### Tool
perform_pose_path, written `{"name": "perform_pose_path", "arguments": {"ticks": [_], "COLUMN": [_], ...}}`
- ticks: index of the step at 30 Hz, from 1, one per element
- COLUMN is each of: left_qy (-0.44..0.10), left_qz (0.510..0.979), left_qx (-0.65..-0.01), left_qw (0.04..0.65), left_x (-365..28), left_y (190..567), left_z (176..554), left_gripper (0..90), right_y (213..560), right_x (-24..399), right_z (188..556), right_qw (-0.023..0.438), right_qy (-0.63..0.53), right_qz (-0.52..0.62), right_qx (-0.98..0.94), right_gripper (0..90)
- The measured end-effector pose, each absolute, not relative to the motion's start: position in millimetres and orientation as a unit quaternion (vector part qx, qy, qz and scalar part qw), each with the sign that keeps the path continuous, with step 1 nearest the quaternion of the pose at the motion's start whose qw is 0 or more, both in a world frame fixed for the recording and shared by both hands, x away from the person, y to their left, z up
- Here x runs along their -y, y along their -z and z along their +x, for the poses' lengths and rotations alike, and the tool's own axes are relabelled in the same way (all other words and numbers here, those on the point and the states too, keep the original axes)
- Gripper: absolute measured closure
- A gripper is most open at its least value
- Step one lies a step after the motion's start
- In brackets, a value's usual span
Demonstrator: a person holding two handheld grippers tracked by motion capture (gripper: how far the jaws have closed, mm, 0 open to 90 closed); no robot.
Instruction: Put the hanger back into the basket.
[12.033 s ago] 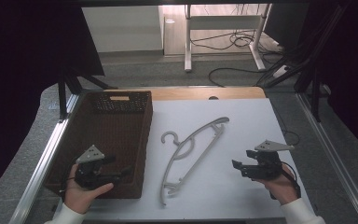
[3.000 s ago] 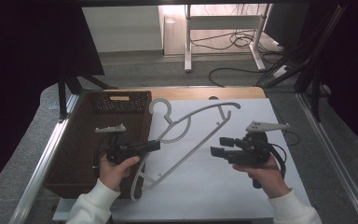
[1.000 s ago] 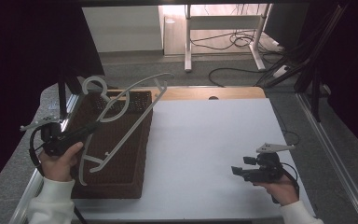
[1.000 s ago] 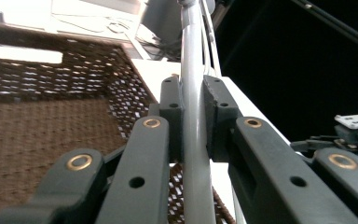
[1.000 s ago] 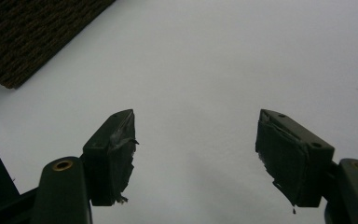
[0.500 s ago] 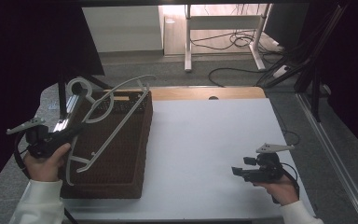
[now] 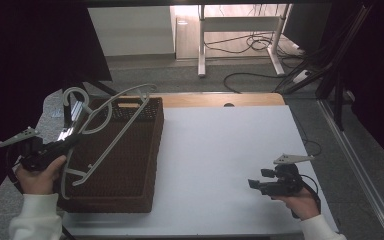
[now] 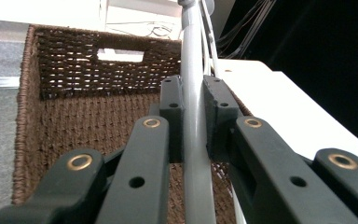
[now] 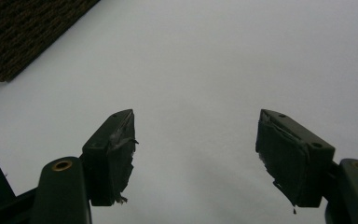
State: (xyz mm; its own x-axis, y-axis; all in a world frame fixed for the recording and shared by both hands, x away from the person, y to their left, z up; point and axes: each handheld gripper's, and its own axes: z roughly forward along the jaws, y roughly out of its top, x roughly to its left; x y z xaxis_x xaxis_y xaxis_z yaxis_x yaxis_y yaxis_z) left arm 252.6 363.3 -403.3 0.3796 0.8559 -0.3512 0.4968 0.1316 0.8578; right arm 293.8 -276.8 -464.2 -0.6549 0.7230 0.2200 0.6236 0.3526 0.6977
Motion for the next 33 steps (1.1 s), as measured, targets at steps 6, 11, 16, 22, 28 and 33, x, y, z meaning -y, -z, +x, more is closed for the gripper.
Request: {"name": "perform_pose_path", "arguments": {"ticks": [6, 11, 16, 22, 28, 33], "left_qy": [-0.174, -0.179, -0.18, -0.179, -0.171, -0.175], "left_qz": [0.647, 0.651, 0.661, 0.671, 0.687, 0.687], "left_qx": [-0.521, -0.52, -0.509, -0.504, -0.505, -0.51], "left_qw": [0.529, 0.524, 0.521, 0.513, 0.494, 0.487], "left_x": [-368.4, -371.2, -372.7, -373.1, -371.5, -372.6], "left_y": [408.0, 409.8, 410.5, 411.9, 415.7, 419.6], "left_z": [254.4, 256.0, 257.4, 260.1, 264.7, 268.1], "left_gripper": [80.3, 80.3, 80.3, 80.1, 79.8, 55.1], "right_y": [464.8, 465.5, 465.8, 465.8, 465.9, 466.2], "right_x": [276.9, 276.5, 276.5, 277.3, 278.5, 278.1], "right_z": [294.0, 293.9, 294.1, 294.2, 294.8, 294.7], "right_qw": [0.063, 0.061, 0.061, 0.06, 0.06, 0.06], "right_qy": [-0.393, -0.391, -0.39, -0.39, -0.39, -0.39], "right_qz": [0.41, 0.41, 0.41, 0.411, 0.412, 0.411], "right_qx": [-0.821, -0.822, -0.822, -0.822, -0.821, -0.822], "right_gripper": [28.9, 28.7, 28.7, 28.6, 28.7, 28.5]}}
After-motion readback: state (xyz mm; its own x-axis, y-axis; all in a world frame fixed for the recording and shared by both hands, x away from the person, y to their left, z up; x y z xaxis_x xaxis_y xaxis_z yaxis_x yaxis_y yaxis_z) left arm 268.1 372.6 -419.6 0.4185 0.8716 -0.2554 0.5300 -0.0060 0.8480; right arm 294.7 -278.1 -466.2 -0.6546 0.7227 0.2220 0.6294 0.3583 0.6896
